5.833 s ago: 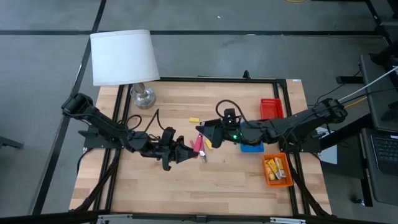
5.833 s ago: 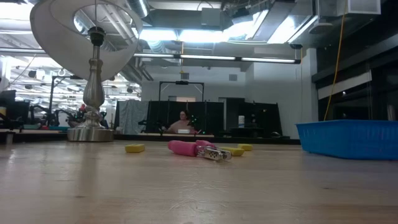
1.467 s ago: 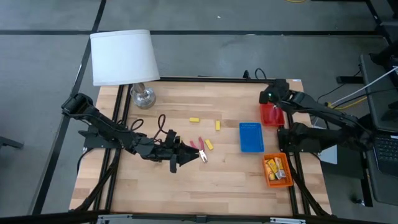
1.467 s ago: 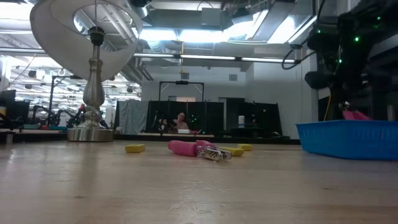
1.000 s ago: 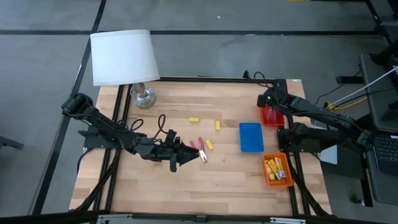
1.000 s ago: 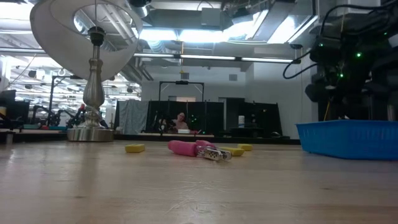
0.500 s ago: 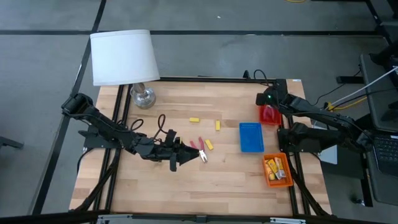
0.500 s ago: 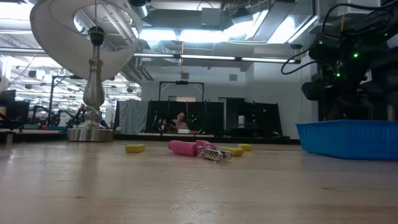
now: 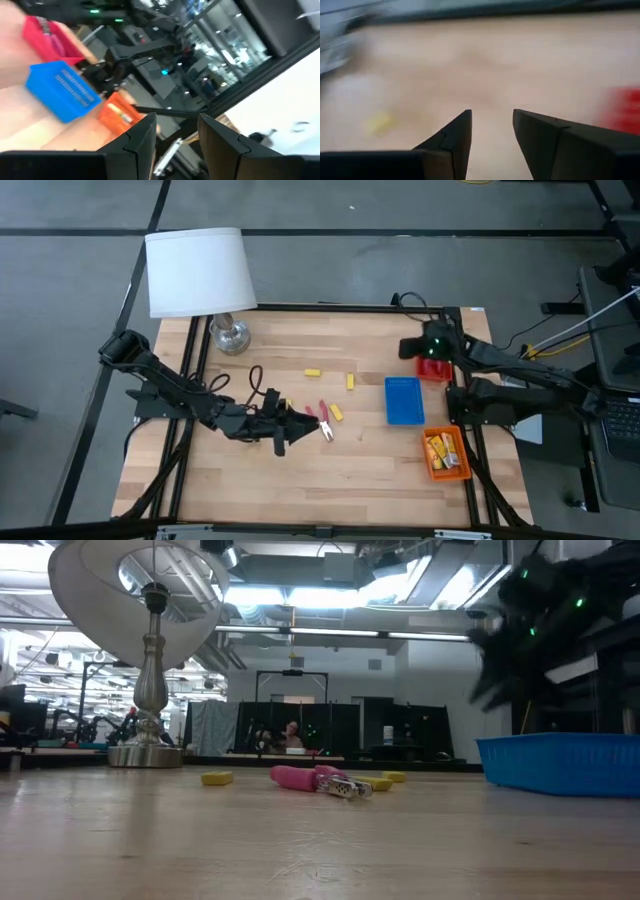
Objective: Pick & Place School Supplies
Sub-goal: Put the pink hole puncher into the red bin
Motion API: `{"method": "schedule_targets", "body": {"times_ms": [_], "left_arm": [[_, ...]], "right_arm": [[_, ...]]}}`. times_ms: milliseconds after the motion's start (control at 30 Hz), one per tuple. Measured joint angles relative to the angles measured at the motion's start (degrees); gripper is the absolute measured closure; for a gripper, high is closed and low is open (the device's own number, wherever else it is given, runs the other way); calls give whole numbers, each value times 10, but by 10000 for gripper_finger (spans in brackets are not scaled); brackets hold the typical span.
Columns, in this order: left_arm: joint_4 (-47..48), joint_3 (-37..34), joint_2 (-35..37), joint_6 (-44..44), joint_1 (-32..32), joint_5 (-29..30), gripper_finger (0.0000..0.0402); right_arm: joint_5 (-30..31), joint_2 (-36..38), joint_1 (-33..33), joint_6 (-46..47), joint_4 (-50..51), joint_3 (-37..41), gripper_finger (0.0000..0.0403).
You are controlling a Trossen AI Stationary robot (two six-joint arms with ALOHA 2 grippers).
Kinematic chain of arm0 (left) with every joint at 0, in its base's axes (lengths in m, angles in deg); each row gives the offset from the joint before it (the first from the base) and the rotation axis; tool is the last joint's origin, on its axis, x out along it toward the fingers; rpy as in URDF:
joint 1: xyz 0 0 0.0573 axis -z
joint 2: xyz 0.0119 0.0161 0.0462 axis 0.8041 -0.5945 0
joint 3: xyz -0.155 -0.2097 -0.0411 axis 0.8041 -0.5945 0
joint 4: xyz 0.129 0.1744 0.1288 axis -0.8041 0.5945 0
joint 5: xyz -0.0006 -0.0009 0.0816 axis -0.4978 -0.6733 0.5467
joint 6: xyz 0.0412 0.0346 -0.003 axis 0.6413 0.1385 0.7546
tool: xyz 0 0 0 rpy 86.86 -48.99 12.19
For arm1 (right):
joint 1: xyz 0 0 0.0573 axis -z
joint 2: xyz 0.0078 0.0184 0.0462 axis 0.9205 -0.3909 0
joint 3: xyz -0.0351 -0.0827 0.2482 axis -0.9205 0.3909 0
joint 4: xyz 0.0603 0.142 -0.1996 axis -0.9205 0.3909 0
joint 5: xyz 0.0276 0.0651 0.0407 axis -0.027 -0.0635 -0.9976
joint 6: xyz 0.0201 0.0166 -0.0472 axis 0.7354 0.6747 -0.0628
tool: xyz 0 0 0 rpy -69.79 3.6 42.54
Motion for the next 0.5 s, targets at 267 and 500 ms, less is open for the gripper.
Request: {"method": "schedule_targets", "body": {"times_ms": [267,500], "left_arm": [[191,3,3,-62,-29,-62,261],[515,91,4,149,-54,-189,261]], "right_arm": [[-113,12,-232,114,-174,0,262],[18,10,-368,164,-270,0,262]]}}
